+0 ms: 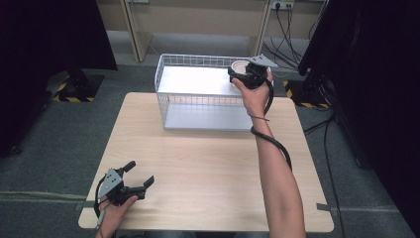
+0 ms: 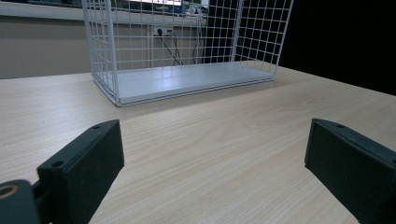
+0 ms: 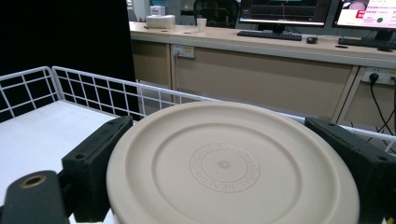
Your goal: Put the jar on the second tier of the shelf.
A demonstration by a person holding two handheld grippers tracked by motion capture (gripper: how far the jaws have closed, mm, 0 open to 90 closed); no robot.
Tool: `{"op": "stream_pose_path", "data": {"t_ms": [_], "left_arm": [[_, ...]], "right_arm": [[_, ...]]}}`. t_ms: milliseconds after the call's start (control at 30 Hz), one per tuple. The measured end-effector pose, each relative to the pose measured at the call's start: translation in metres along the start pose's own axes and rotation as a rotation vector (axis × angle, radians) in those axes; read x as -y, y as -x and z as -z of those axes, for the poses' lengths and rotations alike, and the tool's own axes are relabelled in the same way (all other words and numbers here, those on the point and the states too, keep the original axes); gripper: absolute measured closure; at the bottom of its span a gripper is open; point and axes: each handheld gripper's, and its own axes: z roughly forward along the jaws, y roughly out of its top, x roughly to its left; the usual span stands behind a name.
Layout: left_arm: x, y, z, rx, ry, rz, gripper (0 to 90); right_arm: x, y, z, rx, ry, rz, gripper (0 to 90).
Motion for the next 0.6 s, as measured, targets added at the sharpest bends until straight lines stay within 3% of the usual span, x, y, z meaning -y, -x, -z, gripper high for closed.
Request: {"op": "stream_pose_path", "data": {"t_ms": [267,600], "left_arm": [[0.0,0.0,0.0,-0.001,-0.002,-0.001,4.1],[0.0,0.0,0.0,-0.002,-0.003,-0.002,4.0]], "right_arm": [[0.001,-0.002,0.004,-0.008,-0.008,-0.017,2.3],[0.004,0.0,0.017,-0.026,0.0,-0.034,1.0]]}}
